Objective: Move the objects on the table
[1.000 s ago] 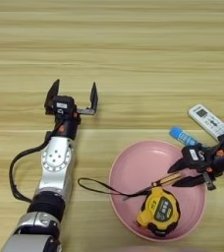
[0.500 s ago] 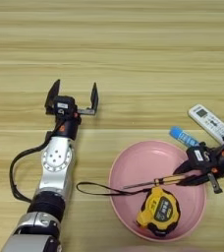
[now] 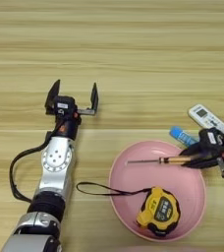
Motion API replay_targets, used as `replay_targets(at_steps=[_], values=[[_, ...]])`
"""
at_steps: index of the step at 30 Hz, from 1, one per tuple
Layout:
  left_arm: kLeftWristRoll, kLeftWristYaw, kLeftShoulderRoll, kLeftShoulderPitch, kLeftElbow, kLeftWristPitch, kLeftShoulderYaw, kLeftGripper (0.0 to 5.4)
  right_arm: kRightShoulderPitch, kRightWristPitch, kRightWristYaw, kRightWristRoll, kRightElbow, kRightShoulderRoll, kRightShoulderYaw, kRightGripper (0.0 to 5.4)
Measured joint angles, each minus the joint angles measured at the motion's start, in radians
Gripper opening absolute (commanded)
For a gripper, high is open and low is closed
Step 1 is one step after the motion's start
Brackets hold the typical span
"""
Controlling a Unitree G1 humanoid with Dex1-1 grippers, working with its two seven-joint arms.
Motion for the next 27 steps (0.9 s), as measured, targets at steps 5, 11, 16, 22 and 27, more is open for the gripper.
replay_targets(at_steps=[5,11,16,22,27], values=[[0.000,-0.001,0.000,0.000,0.001,0.000,0.000,5.40,-0.014,0.002,-0.007,0.018,0.004,-0.024,-0.064,0.90],[0.000,0.000,0.000,-0.001,0.004,0.000,0.000,5.40,-0.046,0.001,-0.054,-0.004,0.092,-0.050,-0.113,0.90],[0.002,-0.001,0.000,-0.002,0.010,0.000,0.000,5.40,-0.064,0.016,-0.129,-0.082,0.203,-0.072,-0.116,0.90],[0.008,0.000,0.000,-0.003,0.012,0.000,-0.001,5.40,-0.069,0.081,-0.194,-0.088,0.250,-0.056,-0.123,0.90],[0.011,0.000,-0.001,-0.005,0.014,0.000,-0.001,5.40,0.021,0.154,-0.270,-0.054,0.188,-0.001,-0.152,0.90]])
